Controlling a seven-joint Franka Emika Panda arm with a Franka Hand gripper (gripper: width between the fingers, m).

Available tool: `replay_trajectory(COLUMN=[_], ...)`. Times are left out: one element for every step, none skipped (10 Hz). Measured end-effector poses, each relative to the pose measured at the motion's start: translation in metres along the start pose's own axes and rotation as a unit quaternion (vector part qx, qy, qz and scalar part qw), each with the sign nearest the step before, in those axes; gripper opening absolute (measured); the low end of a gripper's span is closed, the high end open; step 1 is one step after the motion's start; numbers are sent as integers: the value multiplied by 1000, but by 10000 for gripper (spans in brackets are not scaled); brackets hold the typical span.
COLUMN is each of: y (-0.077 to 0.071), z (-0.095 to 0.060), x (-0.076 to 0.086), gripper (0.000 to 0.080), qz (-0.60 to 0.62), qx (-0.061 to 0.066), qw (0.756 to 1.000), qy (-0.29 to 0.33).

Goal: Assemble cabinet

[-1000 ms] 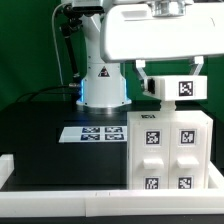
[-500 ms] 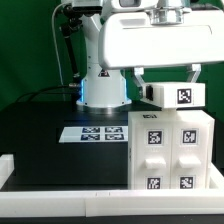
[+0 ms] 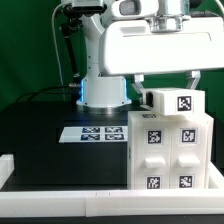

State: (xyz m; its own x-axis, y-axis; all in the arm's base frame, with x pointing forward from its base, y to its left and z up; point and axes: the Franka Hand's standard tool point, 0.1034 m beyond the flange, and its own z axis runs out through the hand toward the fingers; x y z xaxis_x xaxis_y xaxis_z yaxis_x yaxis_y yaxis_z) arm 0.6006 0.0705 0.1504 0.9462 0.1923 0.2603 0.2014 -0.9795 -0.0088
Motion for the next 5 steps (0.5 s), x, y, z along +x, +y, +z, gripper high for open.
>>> replay_trajectory(y=[0,-2,-2,-2,-2], z=[0,0,0,0,0], x=[0,0,0,0,0], gripper=[560,560,560,560,560], qz=[1,0,-1,-1,-1], qx=[0,0,0,0,0], qw=[1000,1000,1000,1000,1000], qy=[0,0,0,0,0])
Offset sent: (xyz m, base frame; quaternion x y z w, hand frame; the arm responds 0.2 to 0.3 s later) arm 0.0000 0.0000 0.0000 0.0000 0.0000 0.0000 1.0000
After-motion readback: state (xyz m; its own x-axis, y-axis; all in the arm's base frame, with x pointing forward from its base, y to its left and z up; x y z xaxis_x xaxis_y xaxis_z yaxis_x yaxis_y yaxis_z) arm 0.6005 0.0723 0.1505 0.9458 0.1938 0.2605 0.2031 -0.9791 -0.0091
